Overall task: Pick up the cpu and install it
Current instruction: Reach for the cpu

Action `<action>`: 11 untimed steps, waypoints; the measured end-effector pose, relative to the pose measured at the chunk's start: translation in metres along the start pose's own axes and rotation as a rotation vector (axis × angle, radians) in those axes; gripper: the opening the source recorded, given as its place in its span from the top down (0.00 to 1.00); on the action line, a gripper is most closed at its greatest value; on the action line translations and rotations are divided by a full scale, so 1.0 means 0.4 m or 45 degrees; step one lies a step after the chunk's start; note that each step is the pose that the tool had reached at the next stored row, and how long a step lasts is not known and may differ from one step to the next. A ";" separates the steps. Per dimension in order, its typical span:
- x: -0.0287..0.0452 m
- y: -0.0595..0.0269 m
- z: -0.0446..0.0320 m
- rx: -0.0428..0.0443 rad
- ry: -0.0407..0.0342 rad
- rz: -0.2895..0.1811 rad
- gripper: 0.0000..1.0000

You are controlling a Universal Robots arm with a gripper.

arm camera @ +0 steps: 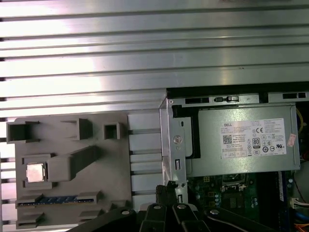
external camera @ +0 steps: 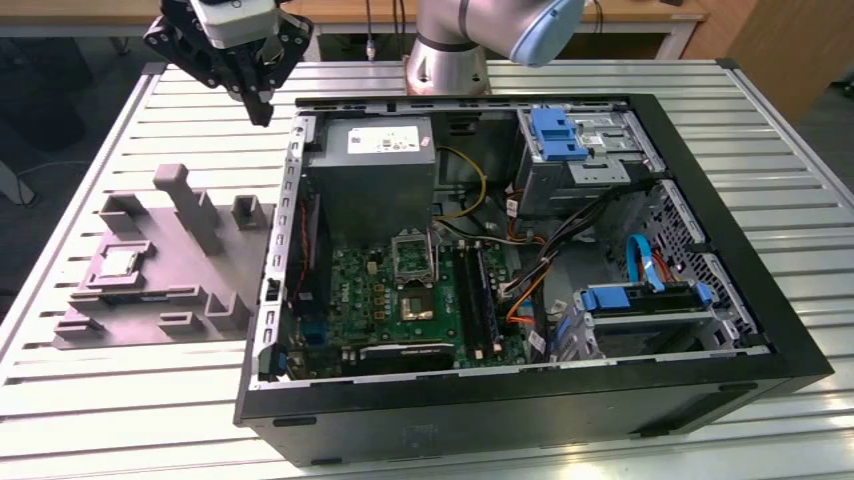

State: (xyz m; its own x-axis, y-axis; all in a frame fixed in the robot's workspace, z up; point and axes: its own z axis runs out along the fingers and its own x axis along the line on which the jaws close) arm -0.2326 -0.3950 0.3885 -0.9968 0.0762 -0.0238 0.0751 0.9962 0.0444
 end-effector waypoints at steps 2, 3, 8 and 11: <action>0.001 0.000 0.000 0.000 0.0000 0.000 0.89; 0.002 0.000 0.000 0.000 0.0000 0.000 0.89; 0.005 0.000 0.000 0.000 0.0000 0.000 0.89; 0.007 -0.001 0.000 0.000 0.0000 0.000 0.89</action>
State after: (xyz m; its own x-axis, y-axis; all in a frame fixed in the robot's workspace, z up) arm -0.2355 -0.3950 0.3885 -0.9968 0.0762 -0.0239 0.0751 0.9962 0.0445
